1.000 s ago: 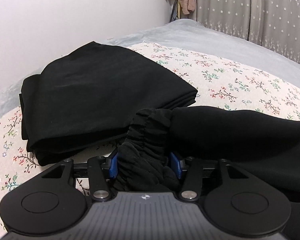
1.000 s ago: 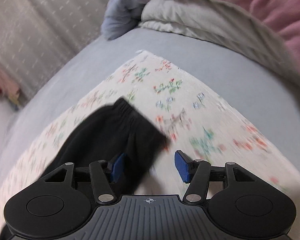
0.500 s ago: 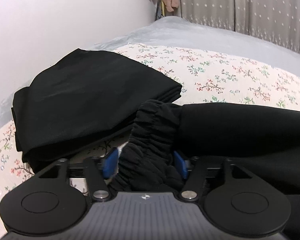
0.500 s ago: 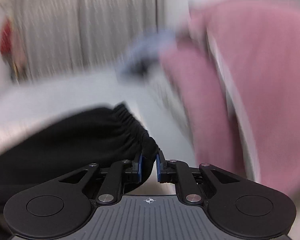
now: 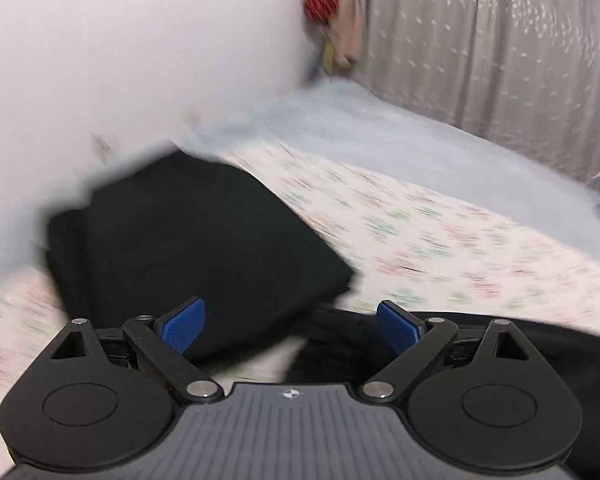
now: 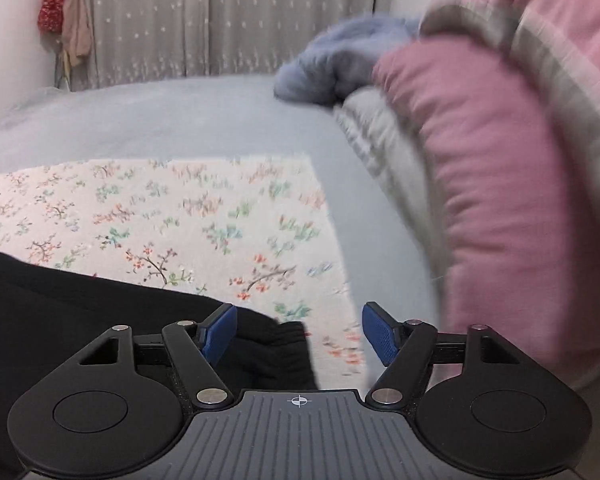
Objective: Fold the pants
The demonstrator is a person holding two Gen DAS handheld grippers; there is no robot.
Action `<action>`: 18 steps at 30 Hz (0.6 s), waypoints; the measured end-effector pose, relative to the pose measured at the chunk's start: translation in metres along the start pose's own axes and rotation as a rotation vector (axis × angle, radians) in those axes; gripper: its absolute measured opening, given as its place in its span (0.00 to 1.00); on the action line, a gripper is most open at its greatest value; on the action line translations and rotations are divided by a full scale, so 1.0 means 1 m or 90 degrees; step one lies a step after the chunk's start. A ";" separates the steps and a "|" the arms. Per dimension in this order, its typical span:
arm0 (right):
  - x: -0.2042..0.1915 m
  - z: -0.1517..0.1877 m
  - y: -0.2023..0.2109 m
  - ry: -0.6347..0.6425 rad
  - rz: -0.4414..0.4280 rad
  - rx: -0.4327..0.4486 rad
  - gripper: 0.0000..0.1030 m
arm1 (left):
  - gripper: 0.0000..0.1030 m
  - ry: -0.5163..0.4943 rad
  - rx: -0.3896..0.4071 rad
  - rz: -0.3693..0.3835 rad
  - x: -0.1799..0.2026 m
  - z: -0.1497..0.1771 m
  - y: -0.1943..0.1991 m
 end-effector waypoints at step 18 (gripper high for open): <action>0.004 -0.037 0.017 -0.037 -0.027 0.095 0.20 | 0.17 -0.029 0.063 0.037 0.045 -0.031 -0.039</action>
Point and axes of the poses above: each gripper's, at about its wrist camera, not at the fingertips, and y roughly against the way its jaws point, x to its right, z to its underside, the point moved 9 cm from there along -y, roughly the way its jaws point, and after that the axes turned 10 degrees about z, right-handed, at the moved point
